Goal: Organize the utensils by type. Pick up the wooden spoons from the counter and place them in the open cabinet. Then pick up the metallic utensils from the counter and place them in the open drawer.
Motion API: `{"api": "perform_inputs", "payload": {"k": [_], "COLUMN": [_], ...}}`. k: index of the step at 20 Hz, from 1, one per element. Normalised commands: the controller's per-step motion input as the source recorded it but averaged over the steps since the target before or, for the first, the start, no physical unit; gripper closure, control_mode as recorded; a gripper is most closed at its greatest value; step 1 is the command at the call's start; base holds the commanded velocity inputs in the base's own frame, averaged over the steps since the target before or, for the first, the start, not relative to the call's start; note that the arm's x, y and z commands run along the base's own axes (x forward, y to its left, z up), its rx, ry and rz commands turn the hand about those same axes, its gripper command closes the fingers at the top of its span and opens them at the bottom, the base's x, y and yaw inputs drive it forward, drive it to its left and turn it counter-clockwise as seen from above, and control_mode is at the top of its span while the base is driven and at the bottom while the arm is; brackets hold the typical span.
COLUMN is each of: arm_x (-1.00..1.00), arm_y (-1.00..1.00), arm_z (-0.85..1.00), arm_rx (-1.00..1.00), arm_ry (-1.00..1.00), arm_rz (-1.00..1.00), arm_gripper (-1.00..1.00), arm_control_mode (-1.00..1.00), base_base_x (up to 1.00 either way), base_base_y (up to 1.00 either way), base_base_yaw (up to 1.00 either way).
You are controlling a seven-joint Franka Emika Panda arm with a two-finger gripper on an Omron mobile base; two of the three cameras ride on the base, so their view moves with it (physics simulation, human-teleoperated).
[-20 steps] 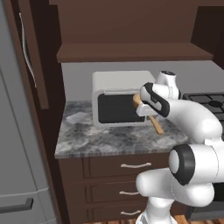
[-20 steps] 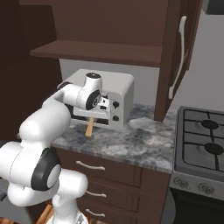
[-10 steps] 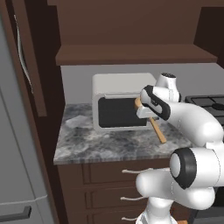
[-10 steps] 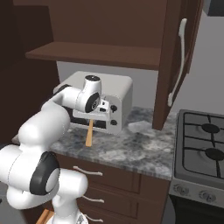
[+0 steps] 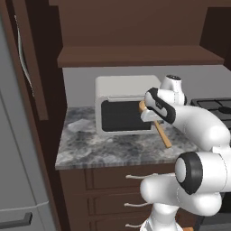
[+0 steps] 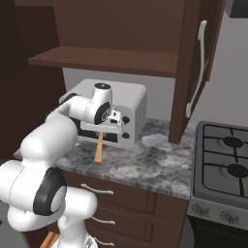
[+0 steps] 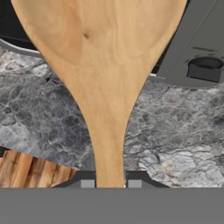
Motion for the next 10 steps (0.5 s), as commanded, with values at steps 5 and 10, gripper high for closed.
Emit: {"api": "perform_inputs", "payload": {"k": [5, 10], "arm_x": [0.0, 0.0], "arm_y": [0.0, 0.0], "arm_z": [0.0, 0.0], "arm_rx": [0.0, 0.0], "arm_ry": [0.0, 0.0], "arm_rz": [0.0, 0.0], "arm_gripper": [1.0, 1.0], "arm_control_mode": [1.0, 1.0], "base_base_x": [-0.13, -0.19], "base_base_y": [0.12, 0.03], "base_base_yaw": [0.0, 0.0]}}
